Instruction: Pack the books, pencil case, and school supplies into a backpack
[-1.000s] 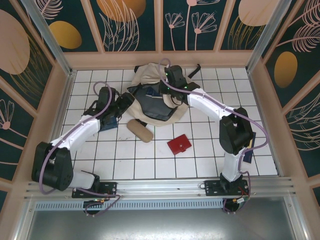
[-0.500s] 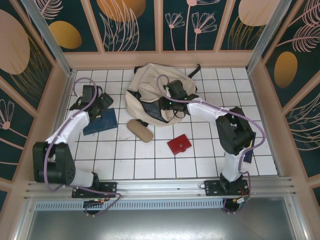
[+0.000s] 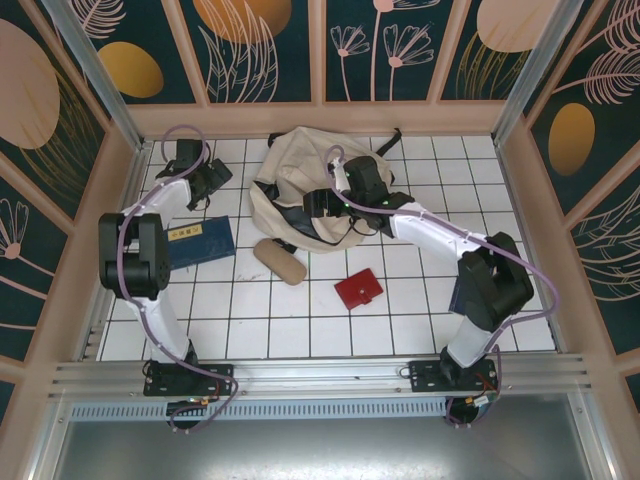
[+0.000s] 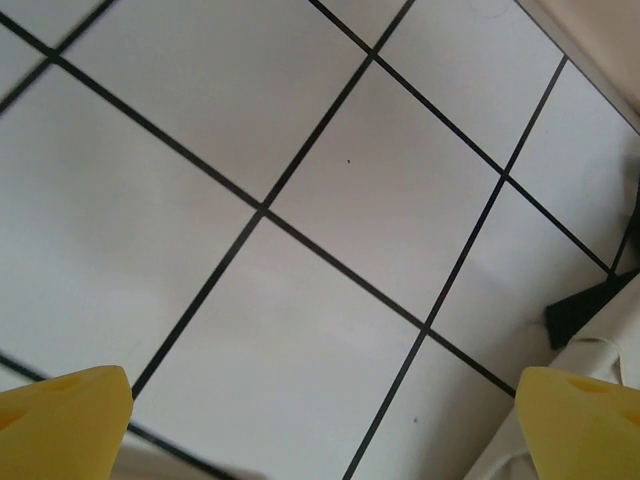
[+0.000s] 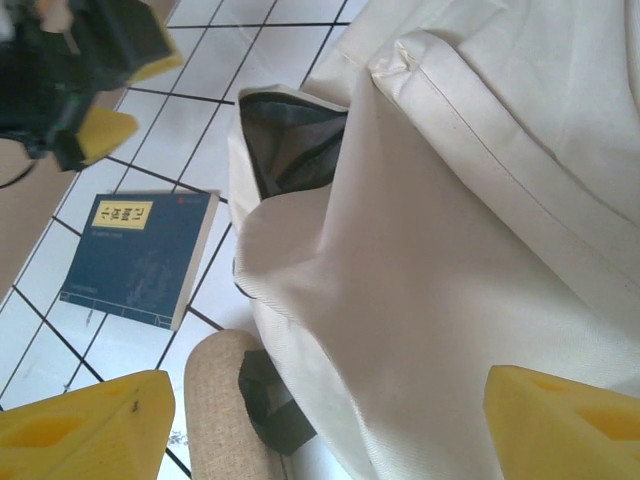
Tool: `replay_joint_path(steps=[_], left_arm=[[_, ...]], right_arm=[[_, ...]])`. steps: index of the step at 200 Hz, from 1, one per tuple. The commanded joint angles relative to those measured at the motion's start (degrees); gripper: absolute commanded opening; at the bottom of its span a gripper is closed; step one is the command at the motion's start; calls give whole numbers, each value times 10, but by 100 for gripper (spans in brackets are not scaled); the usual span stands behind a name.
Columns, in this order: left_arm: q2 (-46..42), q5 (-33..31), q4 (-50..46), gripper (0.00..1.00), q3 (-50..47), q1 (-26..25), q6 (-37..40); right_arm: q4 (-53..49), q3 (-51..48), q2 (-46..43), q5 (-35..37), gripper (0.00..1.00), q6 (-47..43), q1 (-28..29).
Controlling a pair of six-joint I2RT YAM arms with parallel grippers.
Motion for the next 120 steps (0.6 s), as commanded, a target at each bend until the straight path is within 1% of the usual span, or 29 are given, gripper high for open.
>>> replay_joint_path(steps=[1, 27, 53, 102, 120], left_arm=[[34, 27, 1, 99, 31, 4, -6], [47, 27, -5, 98, 28, 3, -13], [60, 49, -14, 99, 26, 4, -9], [43, 62, -2, 97, -36, 3, -24], [32, 77, 4, 97, -59, 3, -28]], right_arm=[[22, -11, -22, -15, 83, 10, 3], [25, -13, -32, -22, 84, 19, 4], [20, -7, -37, -19, 86, 24, 6], [14, 2, -43, -2, 87, 29, 12], [14, 6, -43, 3, 87, 31, 12]])
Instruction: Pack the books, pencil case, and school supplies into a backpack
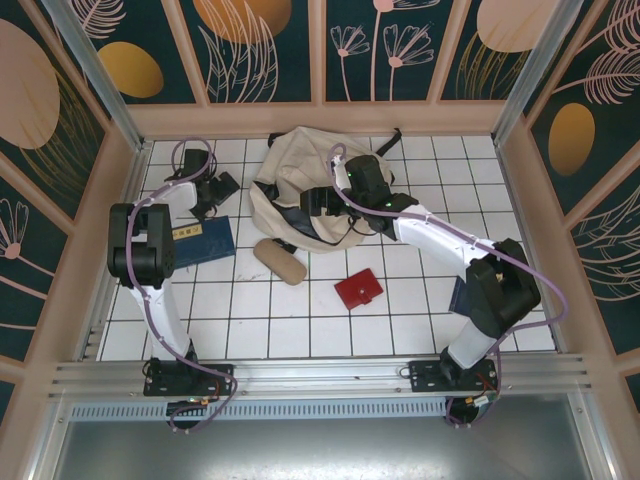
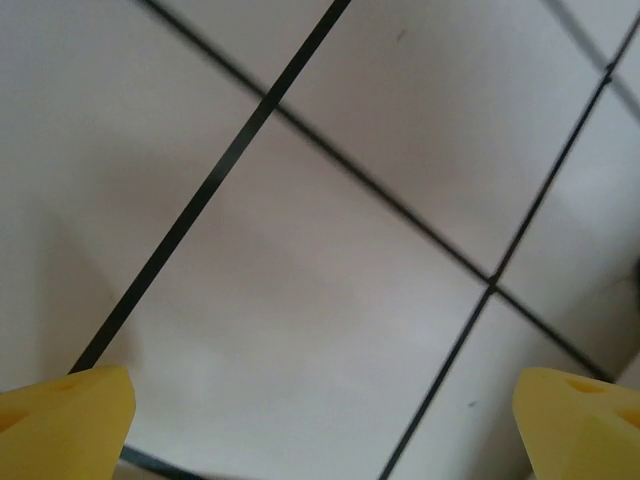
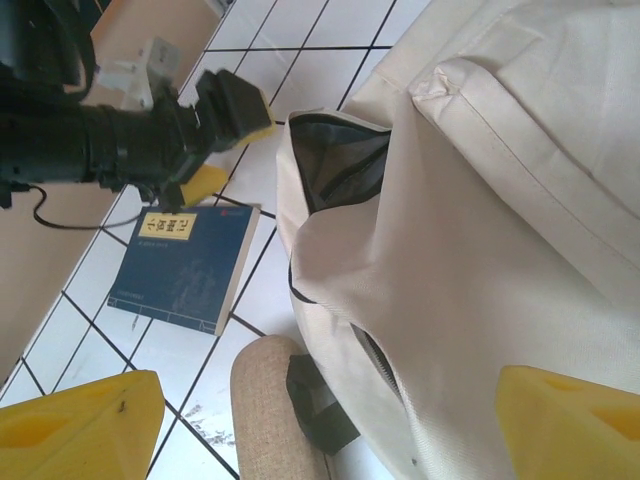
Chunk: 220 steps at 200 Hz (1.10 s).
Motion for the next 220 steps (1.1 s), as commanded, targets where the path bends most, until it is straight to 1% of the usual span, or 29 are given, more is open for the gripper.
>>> replay_joint_path(steps=[1, 24, 57, 94, 115, 134, 155, 169, 181, 196, 210, 220], left_arm=[[-18, 21, -1, 97, -33, 3, -12], [-44, 27, 2, 97, -67, 0, -16], [-83, 64, 13, 97, -128, -8, -27], [-131, 76, 15, 97, -206, -32, -31], [-171, 82, 11, 97, -249, -40, -32], [-238, 85, -3, 98, -268, -41, -29], [-307, 56, -44, 99, -263, -40, -32], [-353, 38, -72, 99, -263, -30, -43], [-386, 12, -108, 99, -272, -14, -55], [-423, -35, -151, 99, -295, 13, -72], [-453, -76, -173, 99, -325, 38, -82], [-474, -91, -175, 99, -350, 54, -83]], right_arm=[[7, 11, -16, 13, 87, 11, 3], [5, 14, -16, 18, 87, 13, 4], [3, 14, -19, 29, 87, 15, 5], [1, 23, -13, 40, 86, 14, 5], [0, 35, -2, 40, 86, 10, 6], [-5, 56, 17, 37, 85, -2, 12], [-9, 89, 49, 32, 84, -16, 27], [-10, 115, 76, 25, 83, -21, 39], [-11, 139, 101, 19, 83, -24, 50], [-15, 172, 132, 9, 82, -26, 63], [-18, 199, 158, 0, 82, -29, 75], [-23, 217, 176, -8, 82, -29, 84]])
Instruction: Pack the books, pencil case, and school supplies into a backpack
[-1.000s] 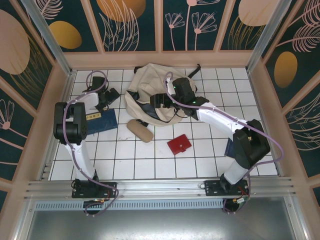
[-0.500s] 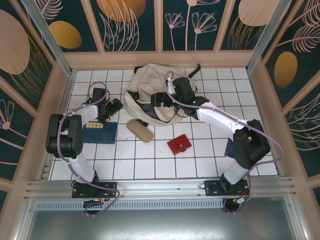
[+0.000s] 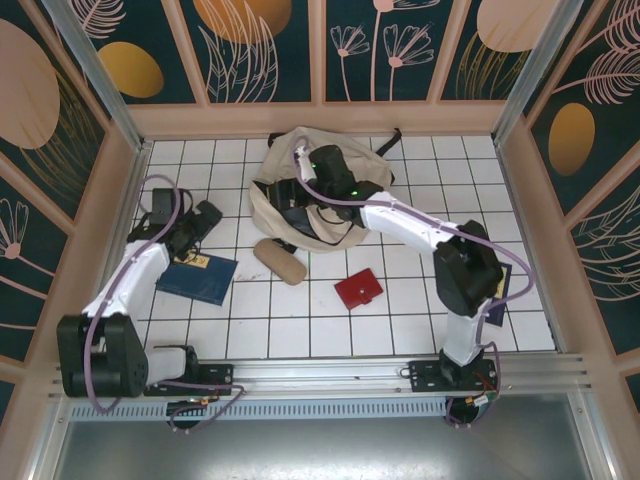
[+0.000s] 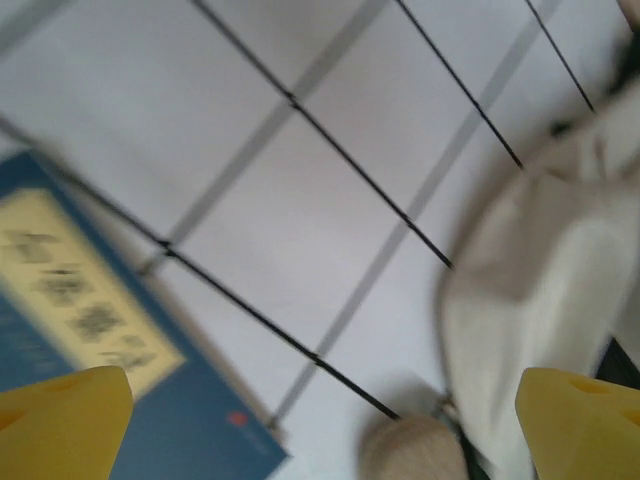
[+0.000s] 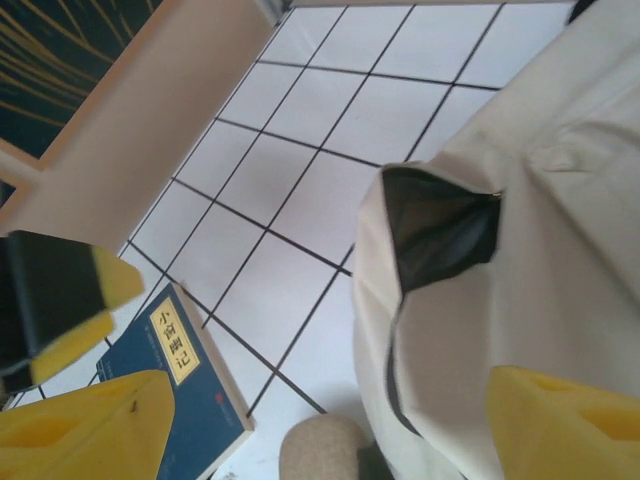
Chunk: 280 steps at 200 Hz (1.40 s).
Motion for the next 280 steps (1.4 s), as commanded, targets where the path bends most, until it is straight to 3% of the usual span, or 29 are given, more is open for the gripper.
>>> replay_joint_path(steps=[1, 60, 102, 136, 198, 249, 280], left_arm=[[-33, -80, -86, 99, -55, 35, -26], [-53, -96, -31, 96, -159, 113, -50], [13, -25, 59, 91, -146, 116, 5], [53, 5, 60, 85, -104, 115, 61], [131, 134, 110, 62, -71, 103, 97], [96, 83, 76, 65, -93, 101, 80], [65, 99, 83, 65, -138, 101, 58]], right_arm=[[-14, 49, 37, -27, 82, -16, 20], [-31, 101, 81, -50, 81, -15, 43], [-43, 109, 81, -38, 81, -18, 43], [-46, 112, 78, -32, 80, -16, 43], [-88, 165, 121, -30, 78, -13, 45], [-189, 304, 233, -17, 67, -27, 82], [-223, 369, 301, -8, 61, -37, 109]])
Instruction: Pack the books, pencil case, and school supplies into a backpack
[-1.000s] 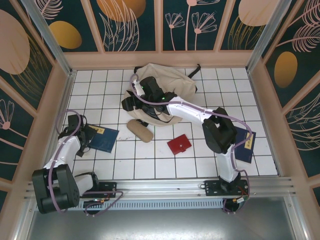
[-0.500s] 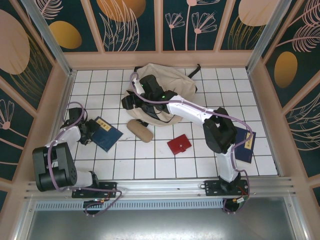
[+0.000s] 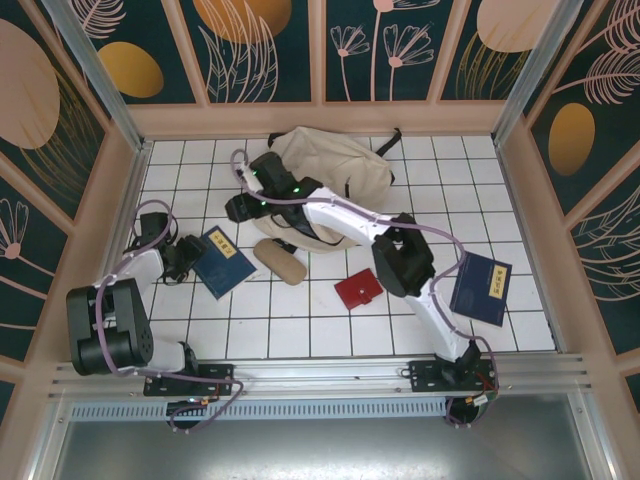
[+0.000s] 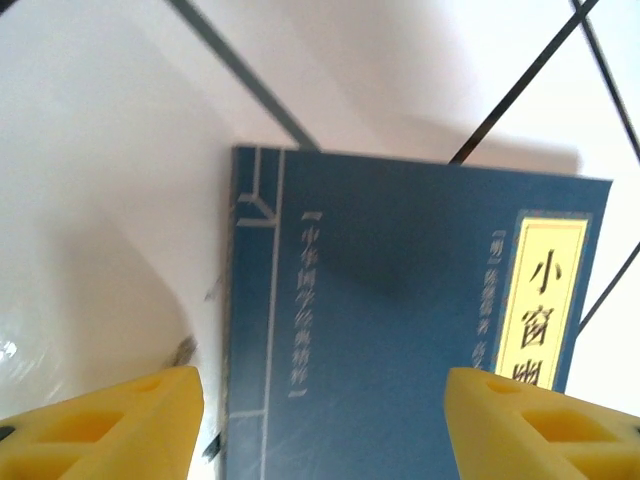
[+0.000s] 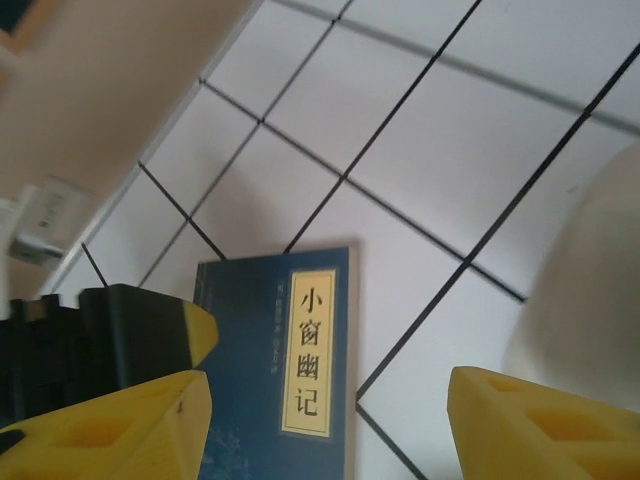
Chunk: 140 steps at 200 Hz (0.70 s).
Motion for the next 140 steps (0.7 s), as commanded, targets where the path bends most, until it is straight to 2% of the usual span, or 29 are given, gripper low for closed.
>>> replay_joint_path(steps=[1, 39, 98, 140], left_arm=[[-25, 4, -10, 65, -34, -1, -18], [-50, 48, 3, 63, -61, -1, -33], [-36, 95, 23, 61, -64, -1, -33], [-25, 122, 46, 55, -70, -1, -37]], right_arm=[[-60, 49, 47, 11, 60, -15, 27], [-75, 101, 112, 9, 56, -19, 34], [-78, 114, 155, 32, 52, -26, 35], [-89, 119, 158, -21, 44, -39, 40]])
